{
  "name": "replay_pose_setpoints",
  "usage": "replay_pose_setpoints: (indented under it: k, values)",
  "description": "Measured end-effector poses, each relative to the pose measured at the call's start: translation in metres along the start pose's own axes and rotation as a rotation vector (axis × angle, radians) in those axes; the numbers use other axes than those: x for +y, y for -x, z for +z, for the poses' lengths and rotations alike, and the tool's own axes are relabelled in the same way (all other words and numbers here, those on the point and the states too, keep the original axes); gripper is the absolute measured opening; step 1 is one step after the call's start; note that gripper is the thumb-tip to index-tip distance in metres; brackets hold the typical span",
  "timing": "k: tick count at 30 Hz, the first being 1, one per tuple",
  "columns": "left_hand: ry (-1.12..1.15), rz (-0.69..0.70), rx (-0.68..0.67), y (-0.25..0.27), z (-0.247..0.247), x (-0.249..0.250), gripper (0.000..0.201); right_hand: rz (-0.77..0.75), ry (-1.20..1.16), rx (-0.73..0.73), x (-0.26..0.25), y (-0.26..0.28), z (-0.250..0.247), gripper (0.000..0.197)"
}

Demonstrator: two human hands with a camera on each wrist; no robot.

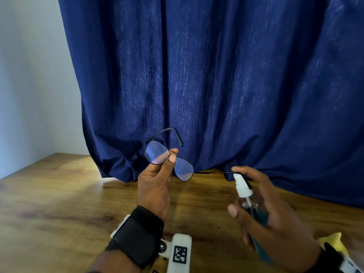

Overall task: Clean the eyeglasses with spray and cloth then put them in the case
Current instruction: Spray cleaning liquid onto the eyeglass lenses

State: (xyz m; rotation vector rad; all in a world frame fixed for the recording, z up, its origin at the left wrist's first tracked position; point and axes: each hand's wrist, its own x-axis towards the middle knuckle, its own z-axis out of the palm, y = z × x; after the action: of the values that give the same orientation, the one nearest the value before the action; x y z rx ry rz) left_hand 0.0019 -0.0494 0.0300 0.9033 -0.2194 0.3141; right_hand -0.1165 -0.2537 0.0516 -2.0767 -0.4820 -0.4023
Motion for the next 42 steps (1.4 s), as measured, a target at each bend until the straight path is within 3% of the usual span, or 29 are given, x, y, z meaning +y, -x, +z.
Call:
replay_pose_setpoints:
  k: [6,9,13,16,19,29,34,36,39,42]
  values:
    - [0.0,0.019,-0.066,-0.001,-0.004,-0.004,0.036,0.121,-0.045,0.131,-0.002,-0.004,-0.003,0.064]
    - [-0.049,0.055,-0.13,0.0,-0.003,-0.005,0.023,0.189,-0.076,0.031,-0.005,-0.005,-0.007,0.06]
    - [-0.128,0.106,-0.214,0.003,-0.002,-0.006,0.03,0.093,-0.098,-0.047,-0.015,0.001,0.003,0.06]
    - [-0.147,0.116,-0.256,0.007,0.001,-0.009,0.032,-0.011,-0.054,0.12,-0.013,0.004,0.005,0.057]
    - [-0.227,0.145,-0.272,0.012,0.003,-0.013,0.017,-0.088,0.027,0.268,-0.008,0.003,0.001,0.054]
    - [-0.292,0.219,-0.262,0.015,0.005,-0.018,0.013,-0.084,0.188,0.237,0.004,-0.001,-0.002,0.049]
    - [-0.285,0.218,-0.268,0.015,0.004,-0.017,0.037,-0.126,0.229,0.285,0.008,-0.002,0.0,0.058]
    - [-0.286,0.22,-0.283,0.017,0.005,-0.016,0.034,-0.141,0.214,0.326,0.007,-0.001,0.0,0.061]
    - [-0.316,0.213,-0.293,0.019,0.007,-0.015,0.012,-0.174,0.137,0.393,0.005,0.0,0.001,0.059]
    - [-0.37,0.217,-0.291,0.022,0.01,-0.014,0.019,-0.177,0.096,0.417,0.003,0.004,0.001,0.056]
